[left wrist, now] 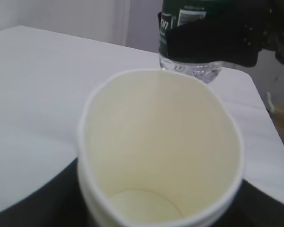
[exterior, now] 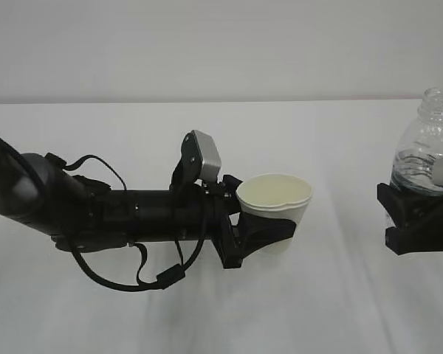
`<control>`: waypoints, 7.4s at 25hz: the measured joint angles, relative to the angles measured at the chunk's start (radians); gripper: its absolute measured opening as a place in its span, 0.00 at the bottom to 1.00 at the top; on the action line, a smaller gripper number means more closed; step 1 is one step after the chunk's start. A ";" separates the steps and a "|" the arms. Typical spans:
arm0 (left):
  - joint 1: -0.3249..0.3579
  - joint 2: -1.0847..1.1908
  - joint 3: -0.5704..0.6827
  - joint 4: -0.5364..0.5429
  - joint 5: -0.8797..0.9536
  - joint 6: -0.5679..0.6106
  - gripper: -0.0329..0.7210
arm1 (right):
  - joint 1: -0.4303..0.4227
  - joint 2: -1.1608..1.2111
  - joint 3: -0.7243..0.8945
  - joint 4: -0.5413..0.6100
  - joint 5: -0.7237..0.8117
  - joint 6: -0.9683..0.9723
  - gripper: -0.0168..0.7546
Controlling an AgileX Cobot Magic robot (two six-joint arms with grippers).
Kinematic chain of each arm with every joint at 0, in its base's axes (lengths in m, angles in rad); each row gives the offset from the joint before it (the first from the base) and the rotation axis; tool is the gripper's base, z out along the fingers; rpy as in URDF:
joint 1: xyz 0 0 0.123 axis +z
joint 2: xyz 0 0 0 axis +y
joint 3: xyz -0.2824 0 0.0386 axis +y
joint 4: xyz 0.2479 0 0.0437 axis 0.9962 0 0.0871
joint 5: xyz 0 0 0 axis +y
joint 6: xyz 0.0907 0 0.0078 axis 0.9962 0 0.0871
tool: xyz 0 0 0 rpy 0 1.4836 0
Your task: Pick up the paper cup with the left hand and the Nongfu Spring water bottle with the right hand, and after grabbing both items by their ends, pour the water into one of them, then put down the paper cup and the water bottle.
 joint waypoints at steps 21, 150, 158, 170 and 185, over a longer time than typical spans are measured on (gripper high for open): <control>-0.051 0.026 -0.071 0.077 0.027 -0.079 0.65 | 0.000 0.000 -0.063 0.110 0.125 -0.405 0.57; -0.104 0.047 -0.144 0.095 0.032 -0.104 0.64 | 0.000 0.000 -0.063 0.213 -0.007 -1.505 0.57; -0.104 0.047 -0.144 0.095 0.032 -0.104 0.64 | 0.000 0.000 -0.063 0.213 -0.007 -1.528 0.57; -0.104 0.047 -0.144 0.095 0.032 -0.104 0.64 | 0.000 0.000 -0.063 0.213 -0.009 -1.551 0.57; -0.104 0.047 -0.144 0.099 0.032 -0.104 0.64 | 0.000 0.000 -0.063 0.213 -0.015 -1.551 0.57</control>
